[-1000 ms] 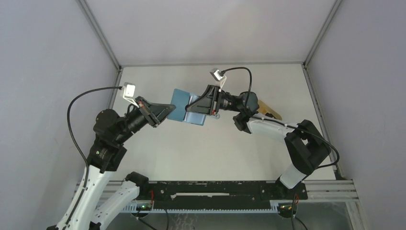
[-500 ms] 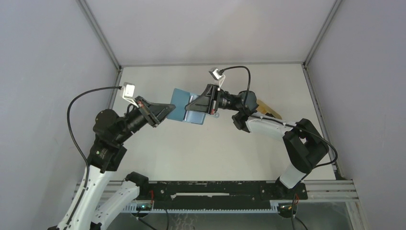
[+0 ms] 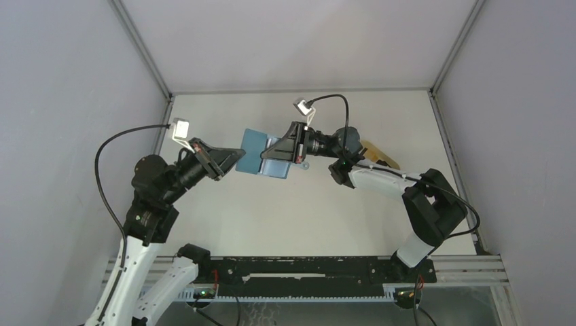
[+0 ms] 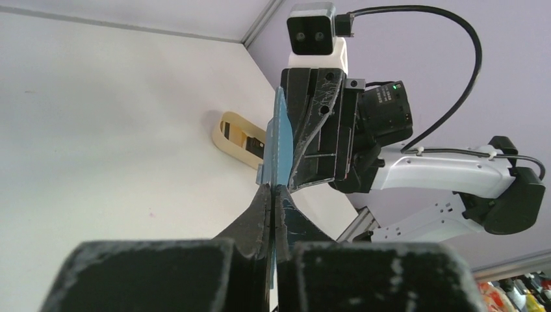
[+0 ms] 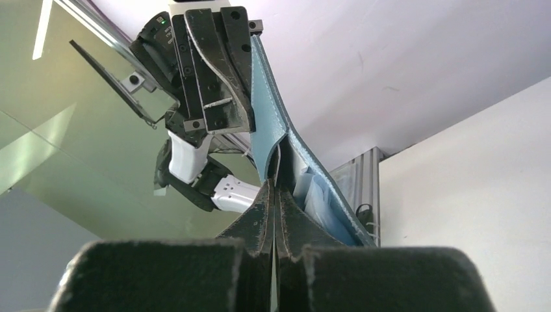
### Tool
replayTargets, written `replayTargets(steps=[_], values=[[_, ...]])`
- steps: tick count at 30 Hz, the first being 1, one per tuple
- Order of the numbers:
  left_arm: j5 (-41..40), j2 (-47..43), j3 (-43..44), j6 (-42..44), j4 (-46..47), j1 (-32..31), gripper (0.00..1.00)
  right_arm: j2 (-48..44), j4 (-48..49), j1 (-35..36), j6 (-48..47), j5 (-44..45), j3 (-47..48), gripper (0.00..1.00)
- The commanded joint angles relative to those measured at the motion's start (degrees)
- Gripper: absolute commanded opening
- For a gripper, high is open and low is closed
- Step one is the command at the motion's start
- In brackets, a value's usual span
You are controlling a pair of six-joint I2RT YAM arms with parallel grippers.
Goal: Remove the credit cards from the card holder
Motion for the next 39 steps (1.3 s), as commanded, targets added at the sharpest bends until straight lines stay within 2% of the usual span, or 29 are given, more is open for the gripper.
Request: replayTargets(steps=[1,11,25,33,39], values=[[1.62,-1.64,-1.42,-0.66,2.47,0.89,0.00,-2.27,-2.99,0.22,-3.44,-0.20,1.68,0.00],[2.53,-2.67,-1.80,-0.53,3.10,2.31,0.00,-2.58,-6.67,-0.23,-5.93,-0.74,-0.07,0.00],[3.26,-2.73,-1.55,0.98,2.25,4.68,0.00,-5.90,-10.71,-3.84,-10.24,-1.17,-9.37,0.00],[3.14,-1.87,-6.05,0.49,5.05,5.29,0.00,-16.62,-19.92,-14.40,-15.64,-0.37,-23.20,0.00],[7.16,1.28,-11.37,-1.88,11.75,5.43,0.00,-28.93,-41.60,-28.33,-22.68,3.14,-25.02,0.00]])
